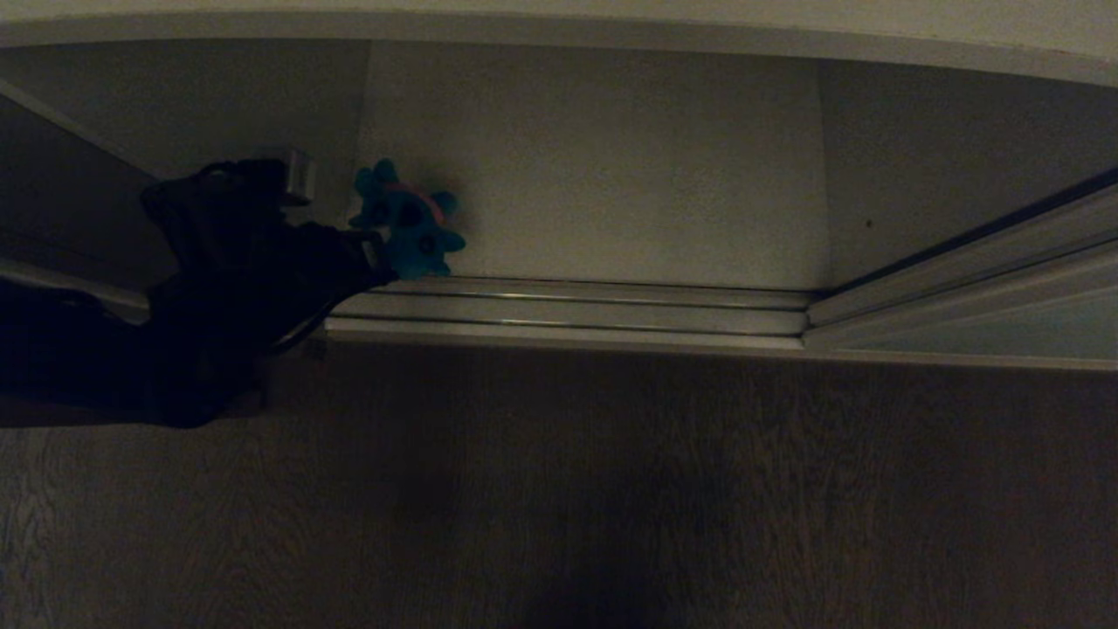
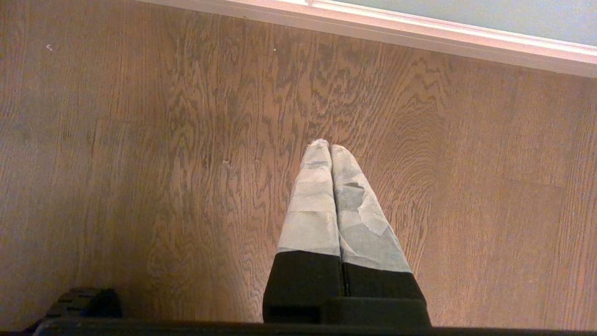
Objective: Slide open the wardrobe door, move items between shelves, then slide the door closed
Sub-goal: Place the blue doll on the lower shelf
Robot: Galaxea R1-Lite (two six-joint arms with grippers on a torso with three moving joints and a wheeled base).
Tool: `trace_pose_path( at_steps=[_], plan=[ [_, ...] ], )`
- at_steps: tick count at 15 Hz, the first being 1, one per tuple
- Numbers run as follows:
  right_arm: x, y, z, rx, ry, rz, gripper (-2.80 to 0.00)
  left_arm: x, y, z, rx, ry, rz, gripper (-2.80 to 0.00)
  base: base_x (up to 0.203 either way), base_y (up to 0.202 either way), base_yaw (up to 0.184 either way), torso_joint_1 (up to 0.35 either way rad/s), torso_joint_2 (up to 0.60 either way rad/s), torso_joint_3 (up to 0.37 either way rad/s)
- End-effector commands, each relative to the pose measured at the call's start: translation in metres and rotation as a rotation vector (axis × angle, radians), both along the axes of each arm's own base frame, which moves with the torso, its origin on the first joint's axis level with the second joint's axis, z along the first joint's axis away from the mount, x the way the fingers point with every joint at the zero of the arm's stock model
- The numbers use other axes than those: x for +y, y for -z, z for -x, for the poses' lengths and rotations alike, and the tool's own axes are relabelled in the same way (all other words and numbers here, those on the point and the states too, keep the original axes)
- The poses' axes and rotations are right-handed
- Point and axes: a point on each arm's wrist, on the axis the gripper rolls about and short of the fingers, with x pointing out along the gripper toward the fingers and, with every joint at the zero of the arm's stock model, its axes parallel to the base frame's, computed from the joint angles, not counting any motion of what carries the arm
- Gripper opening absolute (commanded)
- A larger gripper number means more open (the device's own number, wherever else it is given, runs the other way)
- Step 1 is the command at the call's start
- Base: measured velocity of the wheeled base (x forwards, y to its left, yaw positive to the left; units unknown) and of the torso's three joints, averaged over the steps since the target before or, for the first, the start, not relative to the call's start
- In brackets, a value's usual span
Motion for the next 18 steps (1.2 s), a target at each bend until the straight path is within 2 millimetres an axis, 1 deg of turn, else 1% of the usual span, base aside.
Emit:
trace_pose_path(
  at_steps=[1, 3, 5, 6, 8, 9, 11, 14, 18],
  plan=[
    [0.000, 0.000, 0.000, -0.002, -0.001, 0.001, -2.80, -0.004, 0.022, -0.032, -0.047, -0.014, 0.010, -2.80, 0.000, 0.000, 0.000, 0.000, 0.00, 0.000],
    [0.000, 0.000, 0.000, -0.002, -0.001, 0.001, -2.80, -0.007, 0.034, -0.055, -0.111, -0.024, 0.027, -2.80, 0.000, 0.000, 0.000, 0.000, 0.00, 0.000],
    [0.000, 0.000, 0.000, -0.002, -0.001, 0.001, -2.80, -0.010, 0.041, -0.075, -0.161, -0.031, 0.078, -2.80, 0.000, 0.000, 0.000, 0.000, 0.00, 0.000],
    [0.000, 0.000, 0.000, -0.002, -0.001, 0.001, -2.80, -0.010, 0.040, -0.083, -0.193, -0.045, 0.104, -2.80, 0.000, 0.000, 0.000, 0.000, 0.00, 0.000],
    [0.000, 0.000, 0.000, -0.002, -0.001, 0.001, -2.80, -0.012, 0.034, -0.101, -0.313, -0.112, 0.168, -2.80, 0.000, 0.000, 0.000, 0.000, 0.00, 0.000],
    [0.000, 0.000, 0.000, -0.002, -0.001, 0.001, -2.80, -0.015, 0.038, -0.110, -0.352, -0.131, 0.191, -2.80, 0.000, 0.000, 0.000, 0.000, 0.00, 0.000],
    [0.000, 0.000, 0.000, -0.002, -0.001, 0.001, -2.80, -0.021, 0.057, -0.125, -0.371, -0.138, 0.204, -2.80, 0.000, 0.000, 0.000, 0.000, 0.00, 0.000],
    [0.000, 0.000, 0.000, -0.002, -0.001, 0.001, -2.80, -0.029, 0.079, -0.138, -0.320, -0.073, 0.190, -2.80, 0.000, 0.000, 0.000, 0.000, 0.00, 0.000],
    [0.000, 0.000, 0.000, -0.002, -0.001, 0.001, -2.80, -0.041, 0.075, -0.137, -0.321, -0.045, 0.232, -2.80, 0.000, 0.000, 0.000, 0.000, 0.00, 0.000]
  ],
)
